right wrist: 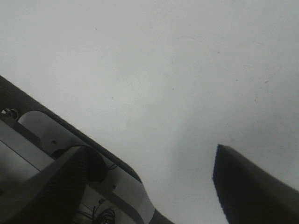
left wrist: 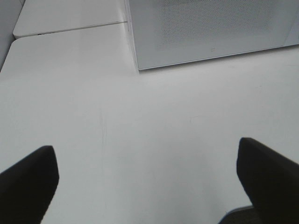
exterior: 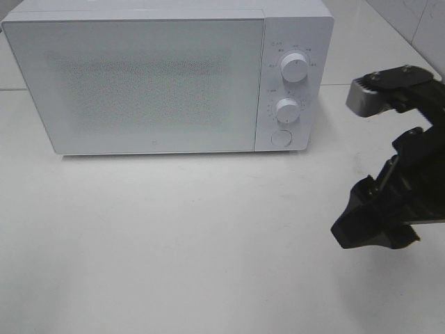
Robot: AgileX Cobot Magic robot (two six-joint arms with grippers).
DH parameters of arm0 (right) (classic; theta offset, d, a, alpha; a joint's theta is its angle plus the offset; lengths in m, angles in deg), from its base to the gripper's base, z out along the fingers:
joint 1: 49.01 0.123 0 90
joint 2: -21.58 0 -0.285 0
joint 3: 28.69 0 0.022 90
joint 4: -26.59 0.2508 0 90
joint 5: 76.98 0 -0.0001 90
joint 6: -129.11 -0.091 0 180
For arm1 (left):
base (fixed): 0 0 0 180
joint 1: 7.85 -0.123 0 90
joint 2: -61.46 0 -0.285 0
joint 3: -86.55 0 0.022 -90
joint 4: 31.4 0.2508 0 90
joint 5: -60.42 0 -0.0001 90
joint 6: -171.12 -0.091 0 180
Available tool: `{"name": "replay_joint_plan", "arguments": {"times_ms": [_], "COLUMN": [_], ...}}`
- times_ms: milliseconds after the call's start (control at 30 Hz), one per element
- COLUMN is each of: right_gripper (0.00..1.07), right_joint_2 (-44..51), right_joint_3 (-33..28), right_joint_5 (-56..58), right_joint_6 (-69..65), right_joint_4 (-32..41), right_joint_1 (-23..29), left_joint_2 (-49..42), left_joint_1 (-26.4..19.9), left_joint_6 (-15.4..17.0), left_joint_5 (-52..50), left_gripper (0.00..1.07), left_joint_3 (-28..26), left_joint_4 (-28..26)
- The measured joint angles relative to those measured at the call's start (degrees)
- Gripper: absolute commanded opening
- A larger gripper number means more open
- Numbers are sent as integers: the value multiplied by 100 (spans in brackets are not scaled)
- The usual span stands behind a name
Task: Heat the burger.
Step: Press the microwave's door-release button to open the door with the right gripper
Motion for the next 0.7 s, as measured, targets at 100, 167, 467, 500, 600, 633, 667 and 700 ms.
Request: {"name": "replay_joint_plan", "arguments": {"times_ms": [100, 167, 467, 500, 600, 633, 667, 700], "right_gripper": [74, 74, 74, 74, 74, 74, 74, 74], "right_joint_2": [464, 1112, 2395, 2395, 2871, 3054, 3398, 3398], "right_joint_3": [0, 6, -160, -160, -309, -355, -430, -430], "right_joint_5": [269, 602, 1209, 1209, 1324, 1346, 1392, 1392], "right_joint_6": [-57, -103, -258, -258, -269, -275, -281, -281], "right_joint_4": [-17, -29, -57, -57, -126, -166, -235, -235], "right_joint_1": [0, 0, -458, -458, -888, -1020, -1238, -1238], "left_joint_2": [0, 0, 0, 0, 0, 0, 0, 0], "left_joint_1": [0, 0, 0, 0, 0, 0, 0, 0], "left_joint_6": [0, 0, 0, 0, 0, 0, 0, 0], "left_joint_5": [0, 0, 0, 0, 0, 0, 0, 0], "left_gripper": [96, 96, 96, 96, 96, 96, 96, 96], "left_joint_3": [0, 0, 0, 0, 0, 0, 0, 0], "left_joint_4": [6, 6, 6, 6, 6, 6, 6, 6]}}
